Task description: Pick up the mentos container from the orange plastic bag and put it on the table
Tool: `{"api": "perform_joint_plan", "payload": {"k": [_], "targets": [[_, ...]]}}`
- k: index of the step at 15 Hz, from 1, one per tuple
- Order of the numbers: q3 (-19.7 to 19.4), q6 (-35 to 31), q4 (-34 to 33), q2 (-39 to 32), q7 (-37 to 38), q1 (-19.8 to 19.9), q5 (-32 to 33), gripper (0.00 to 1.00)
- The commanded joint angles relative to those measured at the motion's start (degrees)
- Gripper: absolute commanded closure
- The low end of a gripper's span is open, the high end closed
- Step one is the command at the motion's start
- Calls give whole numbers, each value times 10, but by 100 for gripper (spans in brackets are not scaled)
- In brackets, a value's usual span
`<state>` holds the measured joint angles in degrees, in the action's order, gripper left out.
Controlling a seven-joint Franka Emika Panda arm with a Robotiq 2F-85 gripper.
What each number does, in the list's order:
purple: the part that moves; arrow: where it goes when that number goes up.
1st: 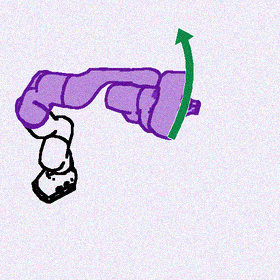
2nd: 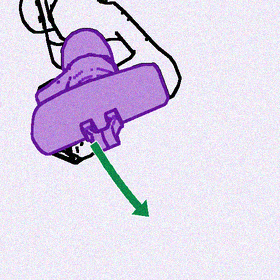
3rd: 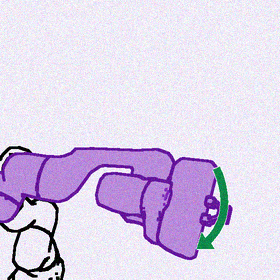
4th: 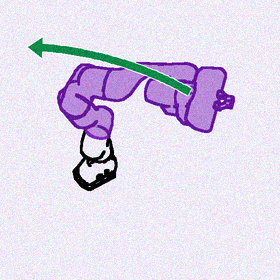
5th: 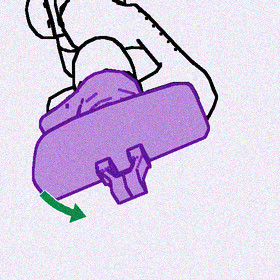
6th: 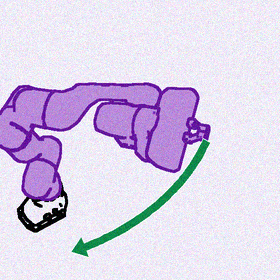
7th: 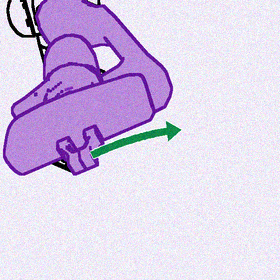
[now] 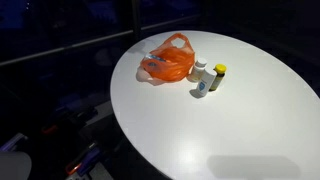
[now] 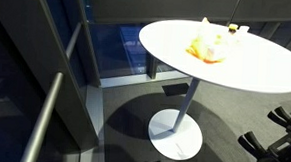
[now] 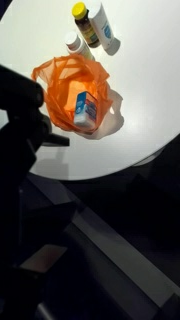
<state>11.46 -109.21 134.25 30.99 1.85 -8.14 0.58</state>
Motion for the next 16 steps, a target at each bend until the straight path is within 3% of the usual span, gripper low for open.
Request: {"api": "perform_joint_plan", "payload": {"k": [1, 4, 10, 16], "targets": [[-5, 2, -2, -1, 3, -6, 3, 0], [-5, 2, -2, -1, 3, -6, 3, 0], [-2, 12, -66, -40, 17, 8, 28, 0], [-24, -17, -108, -86, 51, 37, 20, 0]]}}
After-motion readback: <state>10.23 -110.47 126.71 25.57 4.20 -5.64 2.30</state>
